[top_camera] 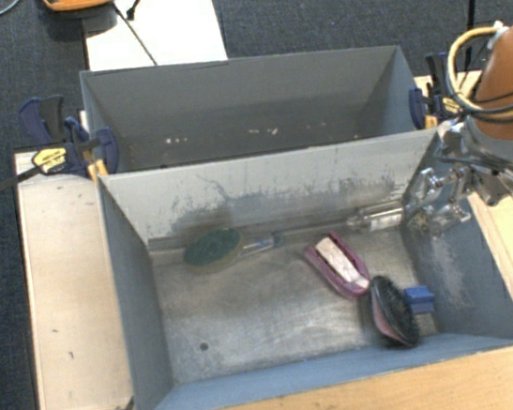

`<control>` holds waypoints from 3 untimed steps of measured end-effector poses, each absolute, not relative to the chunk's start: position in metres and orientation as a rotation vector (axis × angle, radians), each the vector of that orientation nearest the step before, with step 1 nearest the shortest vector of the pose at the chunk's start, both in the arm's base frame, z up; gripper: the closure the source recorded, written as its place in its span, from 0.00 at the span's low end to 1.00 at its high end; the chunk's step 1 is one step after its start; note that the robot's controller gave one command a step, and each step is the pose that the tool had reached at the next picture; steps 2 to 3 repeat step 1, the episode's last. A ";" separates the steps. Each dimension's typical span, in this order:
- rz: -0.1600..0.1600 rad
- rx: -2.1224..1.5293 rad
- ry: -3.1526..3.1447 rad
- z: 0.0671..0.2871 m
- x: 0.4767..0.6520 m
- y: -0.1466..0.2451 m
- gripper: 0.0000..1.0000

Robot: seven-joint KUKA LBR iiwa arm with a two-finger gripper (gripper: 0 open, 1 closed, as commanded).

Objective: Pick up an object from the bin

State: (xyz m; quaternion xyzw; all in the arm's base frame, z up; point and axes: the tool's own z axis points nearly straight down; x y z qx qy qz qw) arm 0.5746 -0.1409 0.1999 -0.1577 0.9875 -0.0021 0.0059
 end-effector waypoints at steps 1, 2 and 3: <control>-0.007 -0.536 3.084 0.268 0.576 -0.140 1.00; -0.007 -0.536 3.084 0.268 0.576 -0.140 1.00; -0.007 -0.536 3.084 0.268 0.576 -0.140 1.00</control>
Offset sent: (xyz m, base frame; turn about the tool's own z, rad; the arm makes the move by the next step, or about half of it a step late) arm -0.0009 0.0012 0.0624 -0.0301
